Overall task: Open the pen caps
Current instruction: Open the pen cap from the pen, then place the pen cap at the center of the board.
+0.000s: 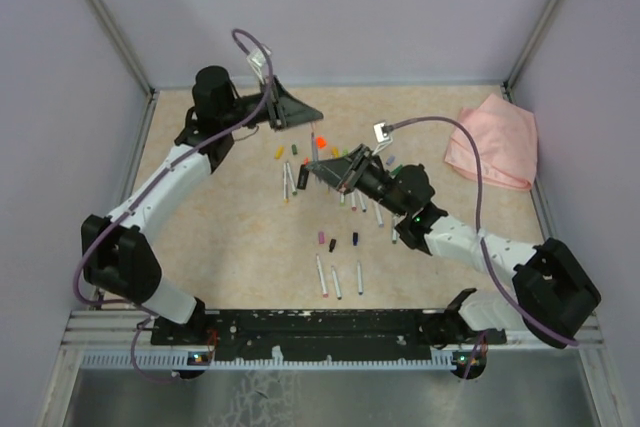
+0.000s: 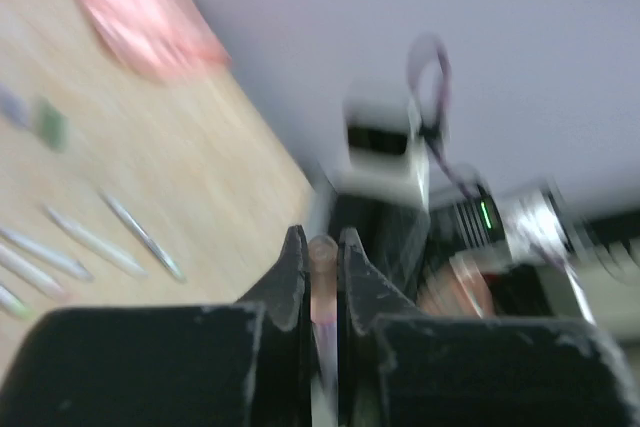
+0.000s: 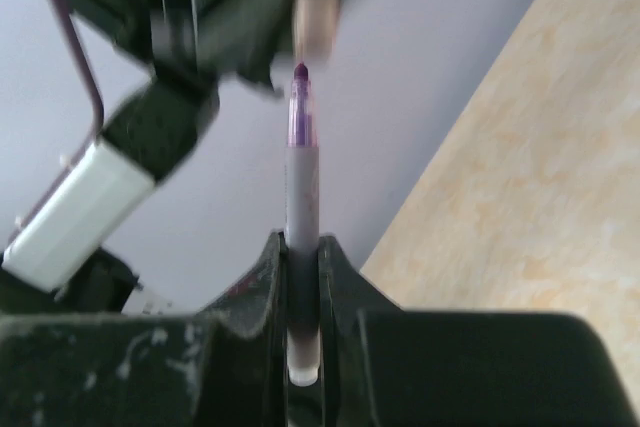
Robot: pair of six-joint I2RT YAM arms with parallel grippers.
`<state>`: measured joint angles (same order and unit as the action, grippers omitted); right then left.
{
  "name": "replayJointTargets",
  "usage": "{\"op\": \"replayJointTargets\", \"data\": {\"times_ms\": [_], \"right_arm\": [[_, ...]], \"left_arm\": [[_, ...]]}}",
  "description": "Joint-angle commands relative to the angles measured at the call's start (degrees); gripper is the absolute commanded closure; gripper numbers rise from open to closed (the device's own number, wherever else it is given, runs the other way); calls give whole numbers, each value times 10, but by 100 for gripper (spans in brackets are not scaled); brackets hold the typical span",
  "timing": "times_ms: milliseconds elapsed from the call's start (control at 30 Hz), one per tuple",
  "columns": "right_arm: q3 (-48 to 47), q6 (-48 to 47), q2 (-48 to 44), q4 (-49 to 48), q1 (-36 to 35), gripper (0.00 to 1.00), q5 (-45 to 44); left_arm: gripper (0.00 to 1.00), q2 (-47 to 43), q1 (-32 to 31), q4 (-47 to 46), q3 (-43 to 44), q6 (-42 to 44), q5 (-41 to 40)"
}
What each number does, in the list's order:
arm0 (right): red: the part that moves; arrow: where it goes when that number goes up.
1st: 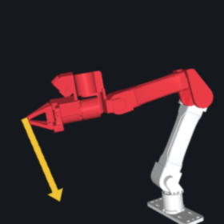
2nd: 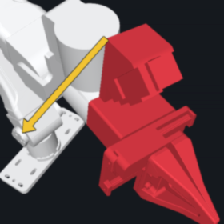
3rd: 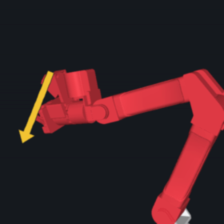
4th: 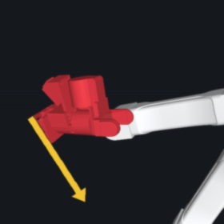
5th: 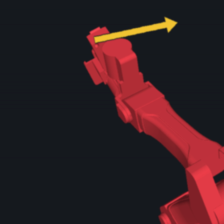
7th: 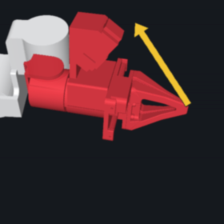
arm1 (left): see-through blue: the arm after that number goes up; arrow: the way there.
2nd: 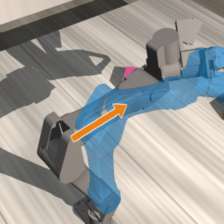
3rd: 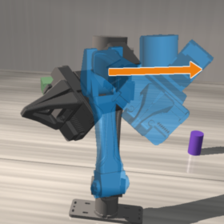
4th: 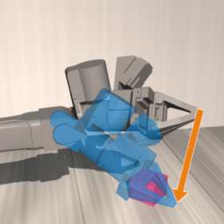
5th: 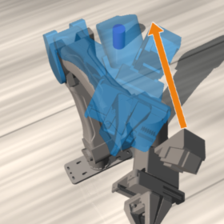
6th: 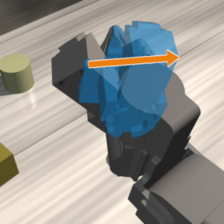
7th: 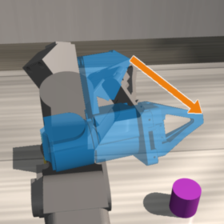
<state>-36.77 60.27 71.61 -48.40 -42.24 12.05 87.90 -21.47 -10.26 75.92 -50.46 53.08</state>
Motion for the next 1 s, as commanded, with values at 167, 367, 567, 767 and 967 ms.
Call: {"op": "replayJointTargets", "data": {"times_ms": [167, 367, 567, 767, 967], "right_arm": [[24, 6, 7, 57, -47, 100, 224], [22, -2, -4, 76, -49, 100, 214], [27, -36, -31, 129, -49, 100, 190], [25, -90, -56, 215, -49, 100, 166], [16, -146, -71, 300, -50, 100, 141]], "left_arm": [[100, 11, 112, -150, 93, -1, -363], [100, 9, 114, -155, 92, 8, -328], [100, -46, 122, -163, -26, 1, -261], [100, -114, 124, -85, -156, 26, -154], [100, -189, 114, 131, -249, 108, -136]]}}
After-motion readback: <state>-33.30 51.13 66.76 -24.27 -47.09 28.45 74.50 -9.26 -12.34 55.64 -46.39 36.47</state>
